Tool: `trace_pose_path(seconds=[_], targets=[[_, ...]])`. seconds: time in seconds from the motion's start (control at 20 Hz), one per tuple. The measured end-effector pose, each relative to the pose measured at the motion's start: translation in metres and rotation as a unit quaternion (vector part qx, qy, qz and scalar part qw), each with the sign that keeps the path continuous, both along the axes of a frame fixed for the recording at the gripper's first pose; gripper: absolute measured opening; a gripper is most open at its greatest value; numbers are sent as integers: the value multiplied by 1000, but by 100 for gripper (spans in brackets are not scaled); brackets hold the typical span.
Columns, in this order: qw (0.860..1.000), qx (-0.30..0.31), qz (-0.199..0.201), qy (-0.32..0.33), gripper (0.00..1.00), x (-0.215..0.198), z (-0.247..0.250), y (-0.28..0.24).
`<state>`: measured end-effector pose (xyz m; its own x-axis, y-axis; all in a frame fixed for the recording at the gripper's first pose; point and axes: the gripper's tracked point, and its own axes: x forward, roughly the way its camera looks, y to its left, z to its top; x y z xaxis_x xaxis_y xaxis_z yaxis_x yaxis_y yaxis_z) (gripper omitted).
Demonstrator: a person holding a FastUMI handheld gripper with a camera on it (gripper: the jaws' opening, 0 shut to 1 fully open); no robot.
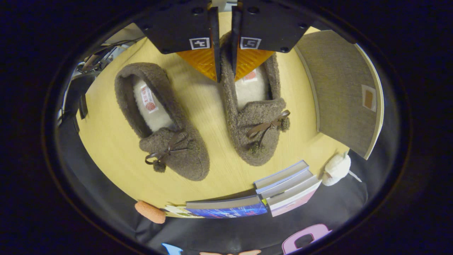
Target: Open the storage box then place both shoes into the box .Put the left shoe in first, then the right shoe, with the right side of both shoes facing outward in a uniform manner.
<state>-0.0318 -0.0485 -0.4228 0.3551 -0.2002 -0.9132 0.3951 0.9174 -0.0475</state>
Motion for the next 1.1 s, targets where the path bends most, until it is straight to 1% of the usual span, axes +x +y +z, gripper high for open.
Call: trace_pose_path(seconds=[0.05, 0.3, 0.75, 0.9, 1.1], targets=[[1000, -6, 4, 3, 4, -2, 4, 2], [998, -50, 31, -2, 4, 1, 17, 7], [989, -136, 55, -33, 4, 10, 57, 15], [983, -166, 69, -42, 4, 14, 80, 21], [970, -221, 88, -52, 4, 19, 125, 33]])
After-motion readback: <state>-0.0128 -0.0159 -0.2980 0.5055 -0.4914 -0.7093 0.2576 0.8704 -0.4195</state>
